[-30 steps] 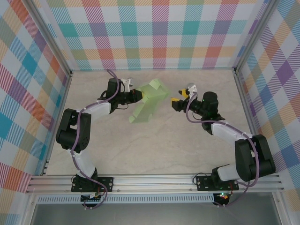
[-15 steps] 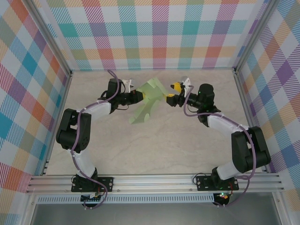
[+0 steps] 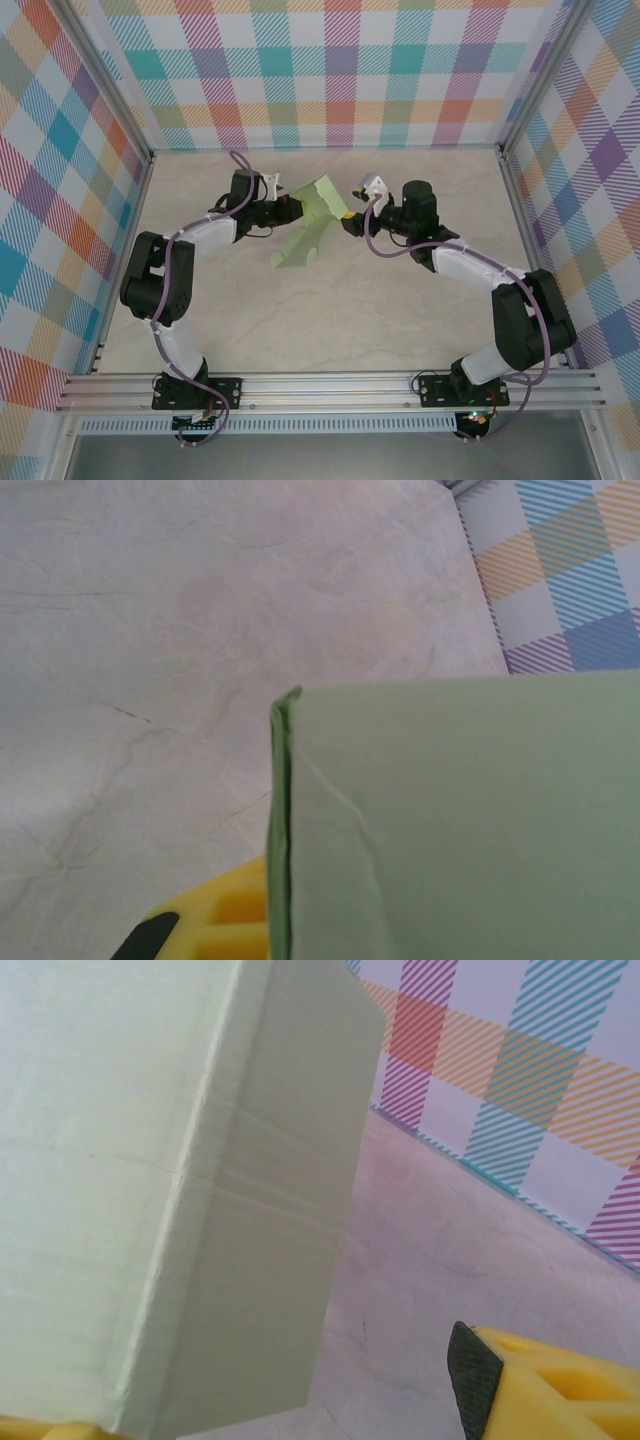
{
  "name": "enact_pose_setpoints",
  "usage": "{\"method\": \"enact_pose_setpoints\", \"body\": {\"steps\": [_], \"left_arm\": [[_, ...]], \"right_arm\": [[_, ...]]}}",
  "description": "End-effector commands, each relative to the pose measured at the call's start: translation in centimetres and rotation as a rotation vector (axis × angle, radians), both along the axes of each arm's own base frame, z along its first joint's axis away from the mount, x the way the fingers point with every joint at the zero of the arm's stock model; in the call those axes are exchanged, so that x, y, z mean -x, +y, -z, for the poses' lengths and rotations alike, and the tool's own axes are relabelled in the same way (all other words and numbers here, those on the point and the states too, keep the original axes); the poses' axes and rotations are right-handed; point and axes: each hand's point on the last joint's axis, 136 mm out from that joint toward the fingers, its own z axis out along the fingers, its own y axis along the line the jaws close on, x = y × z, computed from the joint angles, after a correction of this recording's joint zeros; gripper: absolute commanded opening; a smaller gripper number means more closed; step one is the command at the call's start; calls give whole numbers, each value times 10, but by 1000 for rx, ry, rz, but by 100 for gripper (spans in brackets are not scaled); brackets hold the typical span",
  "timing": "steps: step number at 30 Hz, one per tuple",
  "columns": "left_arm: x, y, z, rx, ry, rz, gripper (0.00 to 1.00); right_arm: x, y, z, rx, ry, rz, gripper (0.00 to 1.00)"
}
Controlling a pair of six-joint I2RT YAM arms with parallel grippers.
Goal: Fold the paper box
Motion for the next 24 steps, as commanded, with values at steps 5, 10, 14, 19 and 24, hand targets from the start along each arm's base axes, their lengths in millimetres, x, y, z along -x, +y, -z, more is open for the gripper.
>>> {"method": "enact_pose_setpoints", "body": {"steps": [5, 10, 14, 19, 24], "left_arm": [[0, 0, -18, -26, -61, 27, 0], [-4, 2, -24, -71, -93, 47, 0], [-7, 3, -23, -80, -104, 52, 0], [-6, 1, -21, -81, -104, 68, 0], [-4, 0, -22, -86, -111, 86, 0]], "right_arm": [[34, -5, 1, 77, -23, -97, 71], [46, -29, -4, 60, 5, -93, 71], [60, -45, -5, 82, 12, -114, 71], [80, -60, -26, 14, 71, -196, 71], [68, -70, -43, 6, 63, -161, 71]]}}
